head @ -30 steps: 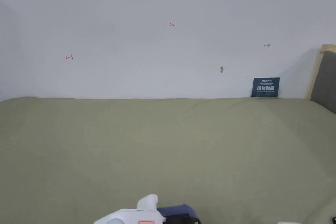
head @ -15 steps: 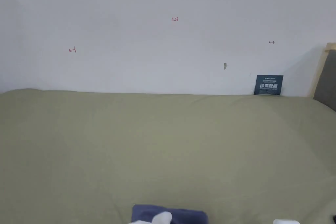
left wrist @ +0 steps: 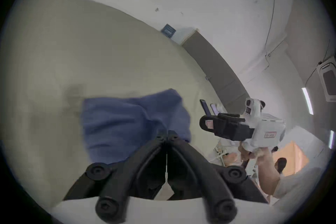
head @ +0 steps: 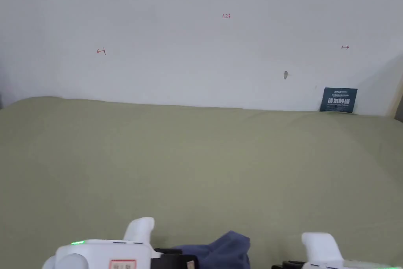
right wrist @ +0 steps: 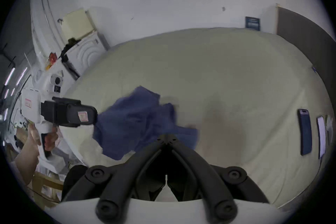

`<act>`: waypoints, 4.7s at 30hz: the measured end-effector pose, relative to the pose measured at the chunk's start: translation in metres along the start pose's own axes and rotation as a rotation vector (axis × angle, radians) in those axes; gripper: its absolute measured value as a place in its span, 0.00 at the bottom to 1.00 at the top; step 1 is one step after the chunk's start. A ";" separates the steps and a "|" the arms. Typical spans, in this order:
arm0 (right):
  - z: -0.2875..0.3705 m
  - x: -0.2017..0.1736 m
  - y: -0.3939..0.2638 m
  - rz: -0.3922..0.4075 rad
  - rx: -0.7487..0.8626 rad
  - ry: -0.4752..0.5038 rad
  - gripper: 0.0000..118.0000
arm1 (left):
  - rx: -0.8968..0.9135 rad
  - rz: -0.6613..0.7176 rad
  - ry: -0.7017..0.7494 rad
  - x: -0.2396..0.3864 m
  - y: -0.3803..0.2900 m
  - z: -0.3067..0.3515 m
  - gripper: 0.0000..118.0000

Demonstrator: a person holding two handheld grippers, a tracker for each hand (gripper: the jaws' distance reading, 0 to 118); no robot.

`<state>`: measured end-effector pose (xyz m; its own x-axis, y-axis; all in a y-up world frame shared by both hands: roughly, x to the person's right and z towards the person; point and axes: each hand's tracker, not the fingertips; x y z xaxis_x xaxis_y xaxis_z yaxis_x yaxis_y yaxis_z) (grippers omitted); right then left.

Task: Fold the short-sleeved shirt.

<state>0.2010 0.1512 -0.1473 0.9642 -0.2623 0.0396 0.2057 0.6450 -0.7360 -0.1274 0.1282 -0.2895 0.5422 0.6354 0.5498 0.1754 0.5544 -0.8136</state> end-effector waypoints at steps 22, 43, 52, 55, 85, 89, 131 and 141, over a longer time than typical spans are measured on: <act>0.061 0.039 0.010 -0.124 0.159 -0.109 0.00 | -0.032 0.170 -0.424 0.055 -0.005 -0.087 0.88; -0.109 -0.008 -0.011 -0.092 -0.276 0.011 0.00 | 0.080 0.384 -0.175 -0.128 -0.023 0.006 0.89; -0.103 0.002 -0.014 -0.092 -0.266 0.056 0.00 | -0.028 0.420 -0.311 -0.107 -0.028 -0.093 0.29; -0.096 0.006 -0.017 -0.122 -0.234 0.076 0.00 | -0.078 0.418 -0.077 -0.106 -0.033 -0.101 0.28; -0.105 -0.142 -0.010 -0.003 -0.069 0.130 0.00 | -0.015 0.452 0.580 -0.358 0.047 0.373 0.62; -0.097 -0.131 -0.015 0.017 -0.102 0.116 0.00 | -0.017 0.409 0.757 -0.346 0.049 0.385 0.84; 0.132 -0.062 -0.014 0.127 0.596 -0.489 0.99 | 0.636 -0.395 0.813 0.162 -0.038 0.108 1.00; 0.121 -0.060 -0.019 0.107 0.636 -0.520 1.00 | 0.672 -0.379 0.760 0.155 -0.044 0.098 1.00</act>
<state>0.1596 0.2414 -0.0536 0.9061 0.0885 0.4137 0.0135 0.9714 -0.2372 -0.1313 0.2552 -0.1499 0.9555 -0.0109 0.2947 0.0784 0.9728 -0.2180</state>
